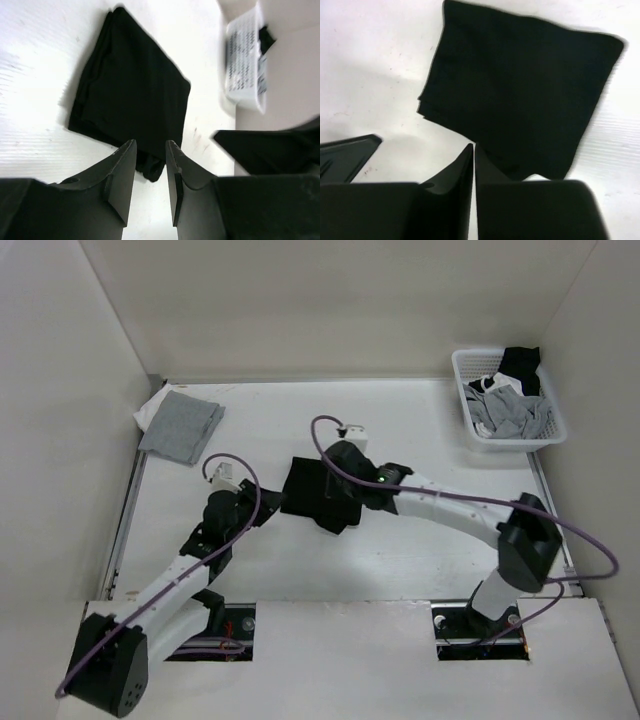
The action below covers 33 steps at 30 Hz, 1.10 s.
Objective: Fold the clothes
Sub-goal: Fold the tank top
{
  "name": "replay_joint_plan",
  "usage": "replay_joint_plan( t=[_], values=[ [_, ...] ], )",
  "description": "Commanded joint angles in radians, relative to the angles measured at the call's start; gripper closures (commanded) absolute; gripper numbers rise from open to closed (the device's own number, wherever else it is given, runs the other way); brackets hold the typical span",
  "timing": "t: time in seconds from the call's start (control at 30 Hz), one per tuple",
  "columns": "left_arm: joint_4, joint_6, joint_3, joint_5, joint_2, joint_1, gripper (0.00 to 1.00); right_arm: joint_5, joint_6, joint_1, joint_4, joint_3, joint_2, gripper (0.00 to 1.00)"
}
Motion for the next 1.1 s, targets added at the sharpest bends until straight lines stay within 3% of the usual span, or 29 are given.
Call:
replay_joint_plan(
  t=[0.0, 0.13, 0.27, 0.4, 0.53, 0.63, 0.73, 0.97, 1.07],
  values=[
    [0.140, 0.008, 0.082, -0.065, 0.116, -0.094, 0.71, 0.013, 0.012, -0.036, 0.213, -0.198, -0.149, 0.97],
    [0.203, 0.017, 0.109, -0.119, 0.246, -0.166, 0.74, 0.003, 0.001, -0.035, 0.397, -0.467, -0.317, 1.00],
    [0.177, 0.075, 0.079, -0.174, 0.203, -0.157, 0.73, 0.019, -0.017, -0.035, 0.509, -0.703, -0.510, 0.99],
    [0.001, 0.175, 0.061, -0.268, 0.114, -0.074, 0.67, 0.023, -0.006, -0.102, 0.601, -0.916, -0.702, 0.85],
    [-0.129, 0.193, 0.058, -0.305, 0.082, 0.027, 0.59, 0.000, 0.000, -0.263, 0.702, -1.023, -0.822, 0.61],
    [-0.173, 0.198, 0.076, -0.299, 0.097, 0.087, 0.54, -0.052, -0.009, -0.399, 0.736, -0.988, -0.793, 0.53],
    [-0.191, 0.215, 0.098, -0.290, 0.112, 0.145, 0.52, -0.122, -0.029, -0.473, 0.753, -0.900, -0.710, 0.51],
    [-0.199, 0.249, 0.118, -0.290, 0.143, 0.176, 0.51, -0.113, -0.034, -0.475, 0.924, -0.937, -0.557, 0.52],
    [-0.191, 0.258, 0.121, -0.299, 0.169, 0.155, 0.51, -0.139, -0.026, -0.463, 0.922, -0.934, -0.507, 0.53]
  ],
)
